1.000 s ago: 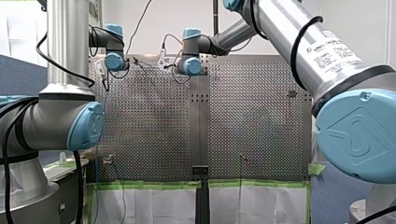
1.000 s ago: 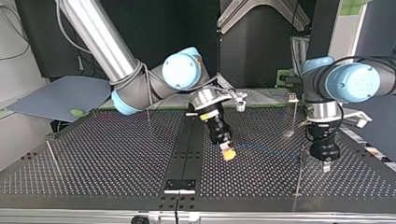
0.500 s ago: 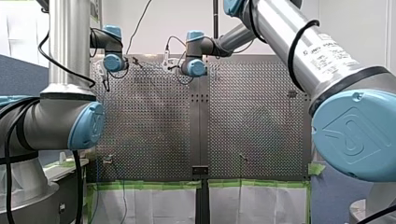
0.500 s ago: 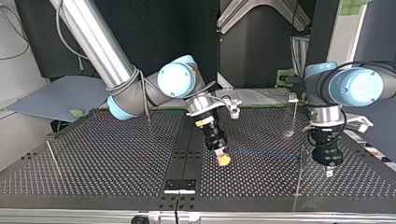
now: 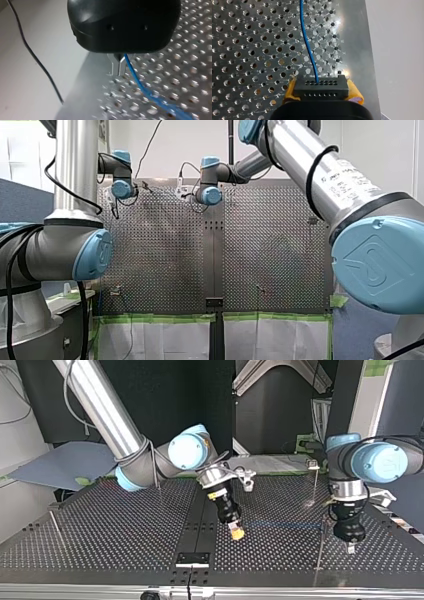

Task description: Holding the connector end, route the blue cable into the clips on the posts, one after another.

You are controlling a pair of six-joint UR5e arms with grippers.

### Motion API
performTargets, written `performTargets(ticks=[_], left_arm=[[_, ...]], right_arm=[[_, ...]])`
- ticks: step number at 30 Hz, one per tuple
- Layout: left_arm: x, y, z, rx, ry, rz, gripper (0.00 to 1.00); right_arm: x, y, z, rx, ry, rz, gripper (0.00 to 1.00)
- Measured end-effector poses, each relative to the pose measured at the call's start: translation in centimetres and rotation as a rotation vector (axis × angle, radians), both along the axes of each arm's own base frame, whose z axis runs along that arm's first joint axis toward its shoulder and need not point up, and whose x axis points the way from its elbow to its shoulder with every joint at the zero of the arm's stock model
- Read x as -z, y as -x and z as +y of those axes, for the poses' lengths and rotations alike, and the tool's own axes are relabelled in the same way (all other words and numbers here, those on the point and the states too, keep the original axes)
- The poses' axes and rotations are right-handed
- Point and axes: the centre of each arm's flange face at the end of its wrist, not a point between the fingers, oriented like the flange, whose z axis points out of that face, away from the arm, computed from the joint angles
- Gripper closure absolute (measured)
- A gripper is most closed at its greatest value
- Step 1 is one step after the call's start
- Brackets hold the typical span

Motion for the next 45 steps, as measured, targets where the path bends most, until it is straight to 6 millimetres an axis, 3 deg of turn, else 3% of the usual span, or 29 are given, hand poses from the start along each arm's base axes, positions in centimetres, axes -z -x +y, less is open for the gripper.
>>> performTargets(ticks=[11, 13, 15, 16, 17, 18, 20, 21, 24, 29, 31, 33, 34, 36, 45], left_arm=[[1.1, -0.7, 0.2, 0.005, 0.0, 0.013, 1.0], [1.1, -0.7, 0.3, 0.004, 0.0, 0.013, 0.95], [1.1, -0.7, 0.3, 0.004, 0.001, 0.012, 0.63], [1.1, -0.7, 0.3, 0.004, 0.001, 0.013, 0.63], [1.1, -0.7, 0.3, 0.004, 0.002, 0.014, 0.36], [1.1, -0.6, 0.3, 0.004, 0.005, 0.017, 0.26], [1.2, -0.5, 0.2, 0.0, 0.013, 0.024, 0.26], [1.3, -0.5, 0.2, -0.003, 0.019, 0.03, 0.33], [1.5, -0.3, 0.2, -0.016, 0.035, 0.043, 0.38], [1.3, -0.4, 0.6, -0.024, 0.063, 0.03, 0.38], [1.1, -0.5, 0.7, -0.01, 0.075, 0.012, 0.32], [1.0, -0.7, 0.6, 0.007, 0.086, -0.006, 0.11], [0.9, -0.8, 0.6, 0.016, 0.091, -0.014, 0.11], [0.7, -0.9, 0.6, 0.037, 0.103, -0.031, 0.0], [1.3, -0.5, 0.9, 0.027, 0.179, 0.009, 0.0]], right_arm=[[-0.3, 0.4, -1.2, 0.004, 0.007, -0.003, 1.0], [-0.3, 0.4, -1.3, 0.005, 0.006, -0.002, 1.0], [-0.2, 0.5, -1.4, 0.005, 0.004, 0.0, 1.0], [-0.2, 0.5, -1.4, 0.006, 0.003, 0.001, 1.0], [-0.2, 0.5, -1.4, 0.006, 0.002, 0.002, 1.0], [-0.2, 0.5, -1.4, 0.006, 0.001, 0.003, 1.0], [-0.2, 0.5, -1.4, 0.006, 0.0, 0.004, 1.0], [-0.1, 0.6, -1.4, 0.006, -0.001, 0.005, 1.0], [-0.2, 0.6, -1.4, 0.007, -0.001, 0.005, 1.0], [-0.5, 0.6, -1.5, 0.008, -0.001, 0.007, 1.0], [-0.6, 0.7, -1.5, 0.009, -0.001, 0.009, 1.0], [-0.7, 0.7, -1.5, 0.009, -0.001, 0.011, 1.0], [-0.7, 0.7, -1.5, 0.01, -0.001, 0.012, 1.0], [-0.8, 0.8, -1.6, 0.011, -0.001, 0.012, 1.0], [-0.9, 0.8, -1.5, 0.011, -0.003, 0.016, 1.0]])
